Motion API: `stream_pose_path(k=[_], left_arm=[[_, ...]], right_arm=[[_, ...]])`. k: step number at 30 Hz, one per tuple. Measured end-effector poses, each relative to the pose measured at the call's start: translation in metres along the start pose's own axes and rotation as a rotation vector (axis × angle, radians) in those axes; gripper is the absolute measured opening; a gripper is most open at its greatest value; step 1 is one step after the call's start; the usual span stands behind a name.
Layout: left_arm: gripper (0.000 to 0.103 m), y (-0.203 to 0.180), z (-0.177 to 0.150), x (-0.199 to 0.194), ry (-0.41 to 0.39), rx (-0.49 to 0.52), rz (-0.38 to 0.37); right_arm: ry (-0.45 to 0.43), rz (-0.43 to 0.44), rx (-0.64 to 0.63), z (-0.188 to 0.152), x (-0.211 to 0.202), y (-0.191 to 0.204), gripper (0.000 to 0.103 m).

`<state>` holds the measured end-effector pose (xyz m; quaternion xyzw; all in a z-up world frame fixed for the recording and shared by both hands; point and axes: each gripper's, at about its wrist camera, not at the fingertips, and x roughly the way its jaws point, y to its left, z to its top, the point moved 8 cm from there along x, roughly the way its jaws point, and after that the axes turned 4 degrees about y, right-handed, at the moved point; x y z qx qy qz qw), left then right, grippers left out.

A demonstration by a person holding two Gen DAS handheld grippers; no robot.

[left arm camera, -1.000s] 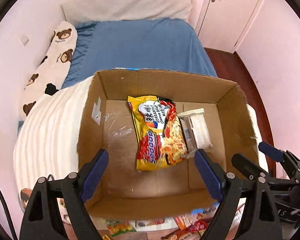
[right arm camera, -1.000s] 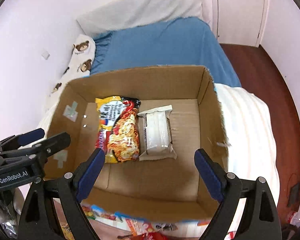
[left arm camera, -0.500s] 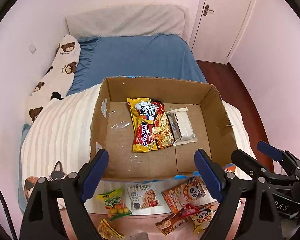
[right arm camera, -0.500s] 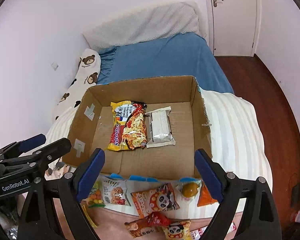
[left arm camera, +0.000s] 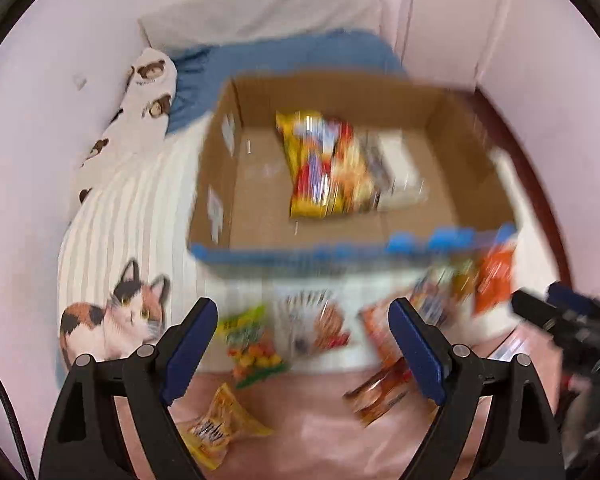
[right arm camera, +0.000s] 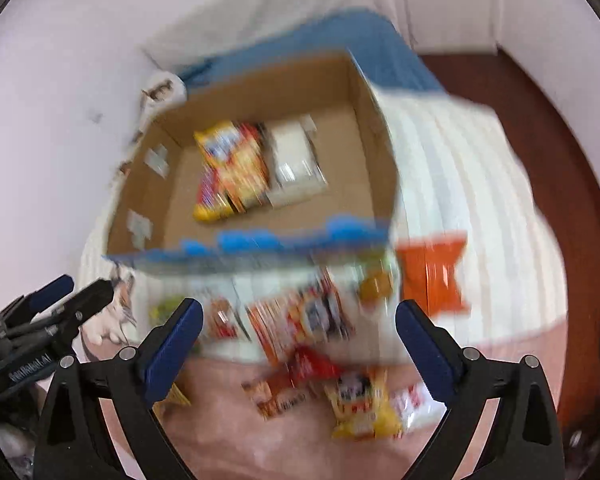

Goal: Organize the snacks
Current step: 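Withdraw both tools from the box back toward the snacks, then grasp the nitz cookie bag with the left tool while the right grasps the panda bag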

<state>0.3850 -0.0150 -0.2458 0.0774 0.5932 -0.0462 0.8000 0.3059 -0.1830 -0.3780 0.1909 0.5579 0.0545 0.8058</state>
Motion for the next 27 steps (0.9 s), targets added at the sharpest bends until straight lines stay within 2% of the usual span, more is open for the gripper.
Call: stream_pose_path(k=[3, 5, 7, 9, 11, 12, 14, 16, 19, 22, 26, 27], left_arm=[[0.088, 0.004, -0.031, 0.034, 0.09, 0.041, 0.044], [0.088, 0.012, -0.047, 0.05, 0.139, 0.034, 0.057], [0.088, 0.019, -0.056, 0.059, 0.158, 0.04, 0.072], [0.088, 0.022, -0.059, 0.068, 0.157, 0.083, 0.102], [0.088, 0.018, -0.056, 0.077, 0.15, 0.173, 0.132], [0.088, 0.012, -0.054, 0.085, 0.161, 0.238, 0.148], [0.088, 0.009, -0.053, 0.099, 0.223, 0.259, 0.145], [0.088, 0.002, -0.052, 0.113, 0.291, 0.209, 0.044], [0.088, -0.001, -0.047, 0.135, 0.357, 0.064, -0.049], [0.088, -0.003, -0.044, 0.152, 0.385, -0.049, -0.092], [0.087, -0.009, -0.036, 0.161, 0.351, -0.103, -0.098], [0.083, -0.011, -0.035, 0.163, 0.34, -0.11, -0.092]], right_arm=[[0.087, -0.003, 0.072, -0.032, 0.029, -0.023, 0.099], [0.134, -0.023, 0.097, -0.054, 0.048, -0.036, 0.099], [0.177, -0.045, 0.109, -0.073, 0.065, -0.046, 0.099], [0.215, -0.059, 0.119, -0.089, 0.081, -0.052, 0.099], [0.246, -0.071, 0.128, -0.102, 0.095, -0.058, 0.099], [0.254, -0.077, 0.131, -0.105, 0.099, -0.06, 0.099], [0.269, -0.092, 0.147, -0.112, 0.108, -0.065, 0.099], [0.266, -0.097, 0.15, -0.114, 0.114, -0.067, 0.099], [0.265, -0.109, 0.155, -0.117, 0.122, -0.07, 0.098], [0.251, -0.106, 0.214, -0.119, 0.124, -0.077, 0.096], [0.171, -0.001, 0.316, -0.105, 0.107, -0.08, 0.096], [0.152, 0.019, 0.332, -0.1, 0.103, -0.079, 0.096]])
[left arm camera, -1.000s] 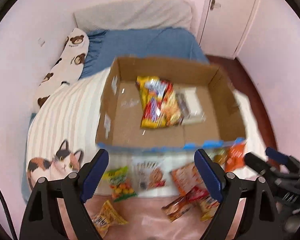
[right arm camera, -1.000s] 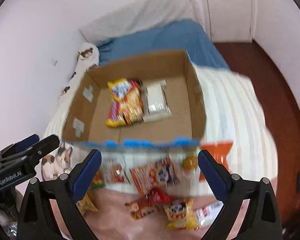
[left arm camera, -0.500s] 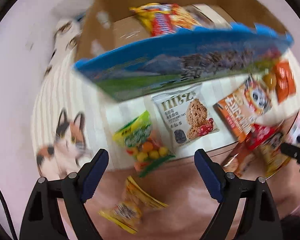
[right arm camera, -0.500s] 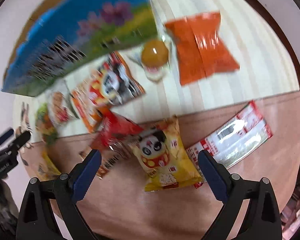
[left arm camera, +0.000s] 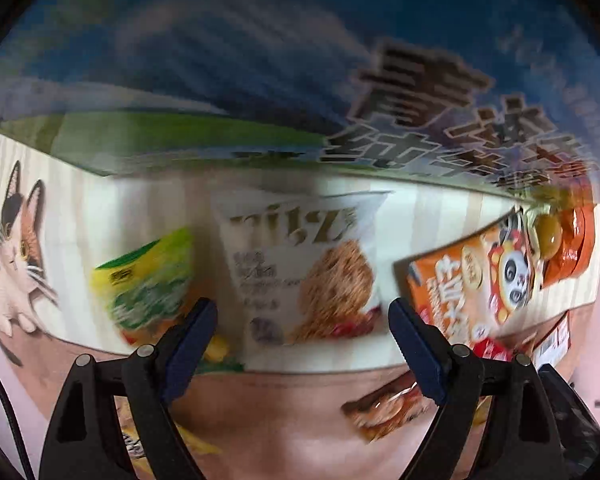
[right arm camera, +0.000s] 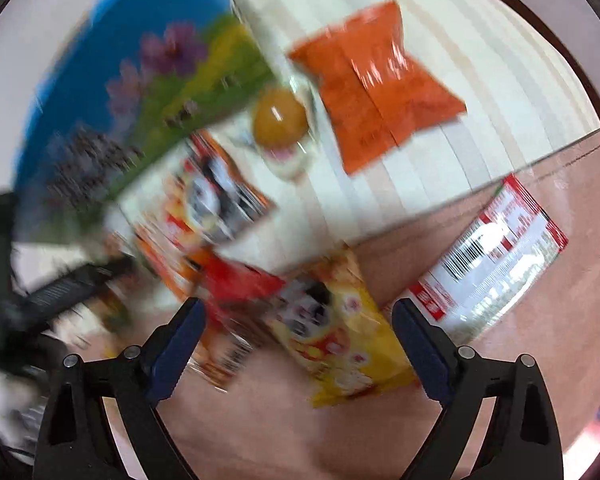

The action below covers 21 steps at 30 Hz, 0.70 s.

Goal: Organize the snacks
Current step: 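Grasp the nitz cookie bag with the left tool while the right grasps the panda bag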

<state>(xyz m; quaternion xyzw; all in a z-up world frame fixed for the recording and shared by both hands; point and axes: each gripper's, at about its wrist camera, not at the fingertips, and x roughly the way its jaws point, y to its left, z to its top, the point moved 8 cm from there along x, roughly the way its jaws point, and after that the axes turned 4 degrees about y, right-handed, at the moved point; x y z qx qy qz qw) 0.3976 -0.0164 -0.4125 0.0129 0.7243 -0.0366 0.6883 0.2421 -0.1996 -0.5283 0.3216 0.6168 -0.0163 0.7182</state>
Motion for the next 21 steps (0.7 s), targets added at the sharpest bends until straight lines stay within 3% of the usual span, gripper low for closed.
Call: stream_pose_path(k=[2, 6, 11, 16, 19, 21], left_arm=[[0.066, -0.001, 0.0, 0.004, -0.002, -0.019, -0.007], [0.065, 0.01, -0.01, 0.01, -0.01, -0.085, -0.053], [0.065, 0.032, -0.033, 0.013, 0.015, -0.097, -0.062], [0.065, 0.048, -0.047, 0.02, 0.039, -0.116, -0.068], [0.066, 0.055, -0.049, 0.023, 0.054, -0.118, -0.089], [0.066, 0.061, -0.045, 0.021, 0.059, -0.12, -0.105]], right_arm=[[-0.029, 0.063, 0.037, 0.009, -0.008, 0.01, 0.096], [-0.011, 0.152, 0.111, 0.025, -0.001, 0.031, 0.096], [0.013, 0.193, 0.223, 0.04, 0.031, 0.052, 0.096], [0.021, 0.163, 0.301, 0.043, 0.069, 0.065, 0.092], [0.036, 0.07, 0.246, 0.042, 0.082, 0.067, 0.079], [0.065, -0.002, 0.131, 0.039, 0.086, 0.072, 0.067]])
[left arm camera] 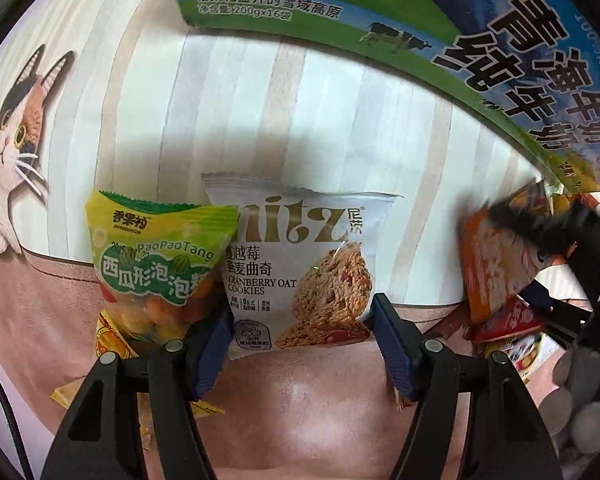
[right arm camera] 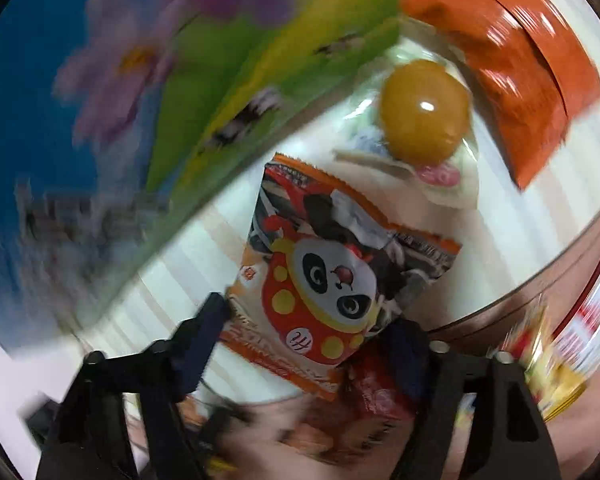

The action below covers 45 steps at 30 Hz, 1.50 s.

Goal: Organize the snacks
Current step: 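Grasp the nitz cookie bag with the left tool while the right grasps the panda bag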

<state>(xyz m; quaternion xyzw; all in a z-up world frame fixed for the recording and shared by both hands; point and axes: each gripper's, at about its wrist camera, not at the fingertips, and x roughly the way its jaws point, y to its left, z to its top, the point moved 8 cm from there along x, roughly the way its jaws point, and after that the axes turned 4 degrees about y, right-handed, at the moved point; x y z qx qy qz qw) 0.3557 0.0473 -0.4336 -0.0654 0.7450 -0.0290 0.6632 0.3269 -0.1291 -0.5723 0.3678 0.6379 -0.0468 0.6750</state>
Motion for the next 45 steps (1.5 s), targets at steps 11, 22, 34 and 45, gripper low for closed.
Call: stream_pose_path(k=[11, 22, 34, 45], left_arm=[[0.066, 0.025, 0.029, 0.011, 0.011, -0.003, -0.005], [0.064, -0.001, -0.008, 0.028, 0.038, 0.115, 0.081], [0.071, 0.037, 0.035, 0.034, 0.098, -0.066, -0.087], [0.065, 0.016, 0.018, 0.029, 0.024, 0.045, 0.066]], right_arm=[[0.135, -0.295, -0.656, -0.037, 0.003, 0.005, 0.076], [0.052, -0.133, -0.278, -0.012, 0.003, -0.028, 0.08], [0.079, -0.171, -0.539, -0.035, -0.001, -0.01, 0.084], [0.071, -0.168, -0.324, -0.041, 0.037, -0.023, 0.084]])
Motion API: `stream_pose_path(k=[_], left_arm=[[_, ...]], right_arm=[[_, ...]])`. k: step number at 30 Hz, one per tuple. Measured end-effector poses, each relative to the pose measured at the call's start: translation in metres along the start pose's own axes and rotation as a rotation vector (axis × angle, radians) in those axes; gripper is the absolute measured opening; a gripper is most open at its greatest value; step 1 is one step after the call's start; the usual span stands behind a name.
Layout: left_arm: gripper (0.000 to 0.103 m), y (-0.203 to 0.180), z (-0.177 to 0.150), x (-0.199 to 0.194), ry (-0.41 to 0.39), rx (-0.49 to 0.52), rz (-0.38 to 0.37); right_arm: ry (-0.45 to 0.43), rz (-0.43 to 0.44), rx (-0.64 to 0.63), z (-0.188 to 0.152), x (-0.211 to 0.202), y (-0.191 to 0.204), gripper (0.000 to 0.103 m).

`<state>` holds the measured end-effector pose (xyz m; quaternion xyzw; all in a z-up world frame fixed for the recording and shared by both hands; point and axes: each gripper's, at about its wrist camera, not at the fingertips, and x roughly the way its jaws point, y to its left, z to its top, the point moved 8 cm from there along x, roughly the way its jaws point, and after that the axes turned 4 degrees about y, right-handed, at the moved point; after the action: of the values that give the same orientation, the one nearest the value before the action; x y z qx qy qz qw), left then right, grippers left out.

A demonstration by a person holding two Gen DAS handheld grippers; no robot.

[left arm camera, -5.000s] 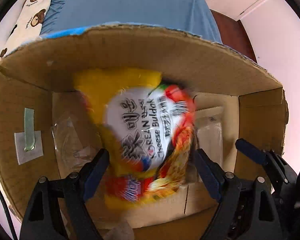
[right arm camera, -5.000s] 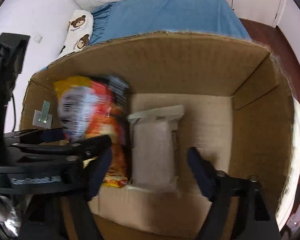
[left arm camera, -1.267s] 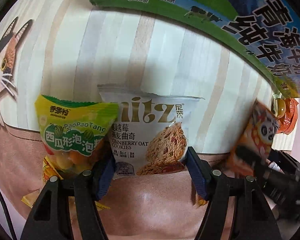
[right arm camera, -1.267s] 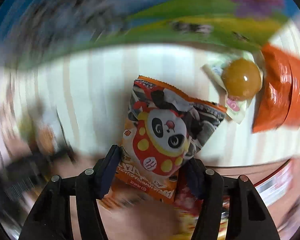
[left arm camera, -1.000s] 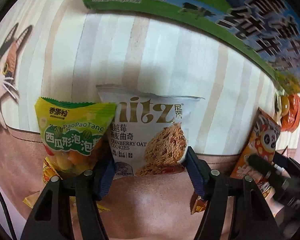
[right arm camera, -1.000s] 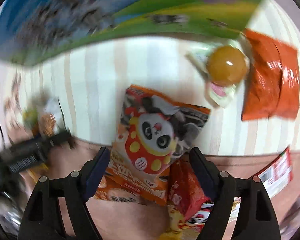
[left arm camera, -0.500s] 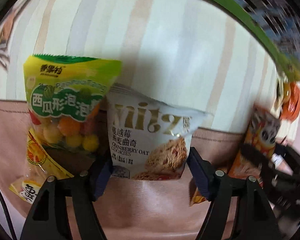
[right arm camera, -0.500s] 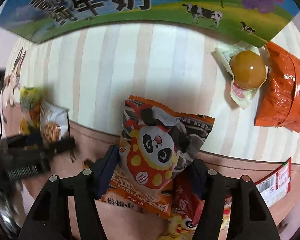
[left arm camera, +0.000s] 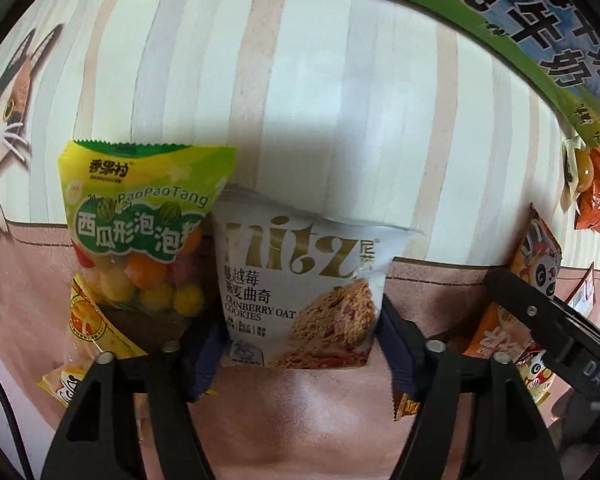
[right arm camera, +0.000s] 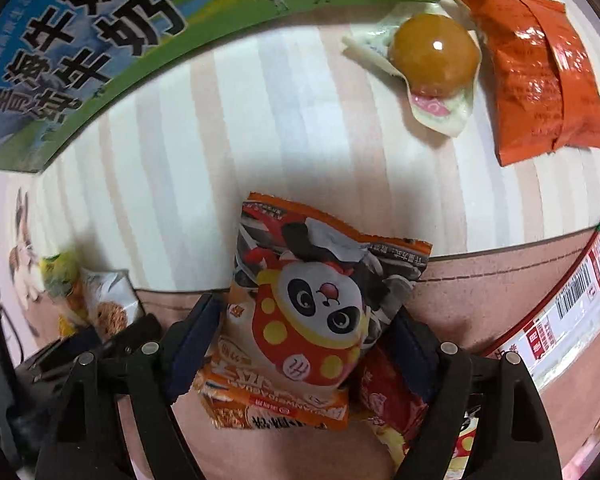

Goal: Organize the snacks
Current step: 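Grasp the nitz cookie bag with the left tool while the right grasps the panda bag, then carry both bags into the cardboard box and open both tools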

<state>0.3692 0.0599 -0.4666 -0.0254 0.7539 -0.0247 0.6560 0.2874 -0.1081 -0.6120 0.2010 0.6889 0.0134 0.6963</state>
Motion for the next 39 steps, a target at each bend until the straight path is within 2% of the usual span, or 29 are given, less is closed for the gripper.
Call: stream_pose_path(k=[1, 8, 10, 15, 22, 27, 31, 36, 39], left_arm=[[0.065, -0.003, -0.003, -0.003, -0.001, 0.0, 0.002], [0.055, -0.021, -0.03, -0.01, -0.009, -0.007, -0.012], [0.054, -0.027, -0.036, -0.014, -0.006, -0.01, -0.023], [0.053, -0.026, -0.047, -0.021, 0.003, -0.011, -0.061], [0.053, -0.029, -0.058, -0.041, -0.024, 0.02, -0.129], [0.053, -0.038, -0.057, -0.091, -0.105, 0.057, -0.169], [0.053, -0.048, -0.048, -0.147, -0.188, 0.094, -0.215], [0.053, -0.062, -0.005, -0.216, -0.284, 0.146, -0.243], [0.053, -0.071, 0.029, -0.24, -0.333, 0.186, -0.193]], right_arm=[[-0.007, -0.015, 0.006, -0.001, 0.011, 0.019, 0.084], [-0.049, -0.07, -0.069, -0.017, 0.021, 0.04, 0.071], [-0.067, -0.069, -0.104, -0.031, 0.008, 0.025, 0.068], [-0.102, -0.05, -0.159, -0.052, -0.008, 0.03, 0.063], [-0.162, 0.015, -0.181, -0.056, -0.052, 0.044, 0.063], [-0.212, 0.071, -0.195, -0.052, -0.097, 0.055, 0.063], [-0.26, 0.112, -0.218, -0.029, -0.151, 0.061, 0.063], [-0.357, 0.158, -0.256, 0.008, -0.225, 0.073, 0.063], [-0.397, 0.141, -0.29, 0.041, -0.259, 0.07, 0.063]])
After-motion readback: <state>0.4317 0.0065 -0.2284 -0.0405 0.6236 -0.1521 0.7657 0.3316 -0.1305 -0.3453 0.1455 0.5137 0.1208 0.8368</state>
